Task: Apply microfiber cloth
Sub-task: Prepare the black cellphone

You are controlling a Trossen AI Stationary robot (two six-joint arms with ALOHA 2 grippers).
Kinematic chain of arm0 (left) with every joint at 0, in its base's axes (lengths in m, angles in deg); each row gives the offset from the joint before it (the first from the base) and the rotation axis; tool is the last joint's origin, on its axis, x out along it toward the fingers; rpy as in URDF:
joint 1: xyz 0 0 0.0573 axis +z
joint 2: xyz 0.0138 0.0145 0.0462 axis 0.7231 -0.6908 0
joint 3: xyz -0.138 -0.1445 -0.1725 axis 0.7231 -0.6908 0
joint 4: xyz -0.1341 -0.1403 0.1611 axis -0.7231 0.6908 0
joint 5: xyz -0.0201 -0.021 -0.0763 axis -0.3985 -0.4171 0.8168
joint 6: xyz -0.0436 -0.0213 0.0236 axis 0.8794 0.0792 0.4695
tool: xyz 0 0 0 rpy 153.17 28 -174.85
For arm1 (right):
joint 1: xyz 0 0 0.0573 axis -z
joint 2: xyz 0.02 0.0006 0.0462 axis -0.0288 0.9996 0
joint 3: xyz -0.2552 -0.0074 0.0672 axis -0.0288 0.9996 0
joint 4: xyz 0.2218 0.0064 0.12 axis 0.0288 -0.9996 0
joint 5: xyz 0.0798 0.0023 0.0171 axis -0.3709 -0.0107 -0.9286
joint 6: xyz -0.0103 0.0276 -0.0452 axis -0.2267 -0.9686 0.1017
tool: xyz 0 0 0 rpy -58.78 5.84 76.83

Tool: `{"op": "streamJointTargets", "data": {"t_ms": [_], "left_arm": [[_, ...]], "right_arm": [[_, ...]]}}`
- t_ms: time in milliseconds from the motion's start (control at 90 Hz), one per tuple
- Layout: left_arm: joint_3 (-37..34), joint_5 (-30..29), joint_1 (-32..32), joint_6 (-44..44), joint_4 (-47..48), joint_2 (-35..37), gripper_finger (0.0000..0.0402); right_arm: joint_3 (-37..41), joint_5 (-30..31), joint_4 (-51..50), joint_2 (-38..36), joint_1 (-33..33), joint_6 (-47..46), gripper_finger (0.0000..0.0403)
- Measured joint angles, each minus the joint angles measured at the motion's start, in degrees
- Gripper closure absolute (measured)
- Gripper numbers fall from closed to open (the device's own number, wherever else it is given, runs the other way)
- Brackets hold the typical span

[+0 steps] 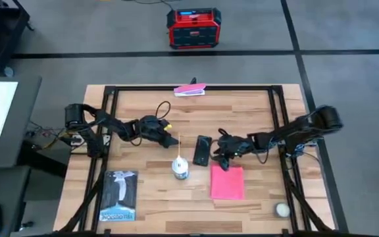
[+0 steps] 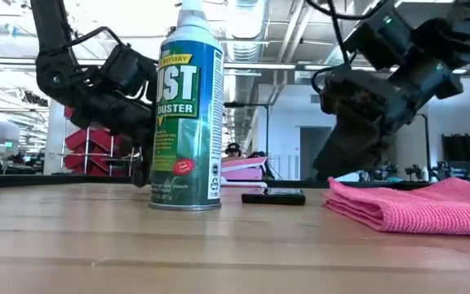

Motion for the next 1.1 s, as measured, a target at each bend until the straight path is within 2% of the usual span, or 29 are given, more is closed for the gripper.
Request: {"op": "streamJointTargets", "data": {"t_ms": [67, 167, 222, 567, 922, 1100], "left_arm": [[0.02, 0.0, 0.0, -0.22, 0.42, 0.02, 0.0402], [0.02, 0.02, -0.04, -1.25, 2.05, 0.0, 0.0402], [0.02, 0.01, -0.11, -1.27, 2.43, 0.0, 0.0402], [0.02, -0.63, -0.13, -1.43, 3.34, 0.02, 0.0402], [0.19, -1.93, -0.15, -1.24, 5.89, 0.24, 0.0402], [0.22, -4.83, -0.57, 0.62, 8.34, 0.26, 0.0402]], "right_arm": [[-0.31, 0.52, -0.33, 1.98, 0.28, 0.13, 0.0268], [-0.42, 1.93, -0.37, 4.62, 0.62, 0.22, 0.0361], [-0.46, 2.8, -0.03, 5.17, 0.63, 0.2, 0.0387], [-2.17, 4.72, 2.24, 6.11, 2.11, 1.63, 0.0403], [-7.26, 4.13, 4.15, 13.02, 4.25, 5.75, 0.0403], [-7.24, 4.3, 3.7, 10.06, 4.69, 7.64, 0.0403]]}}
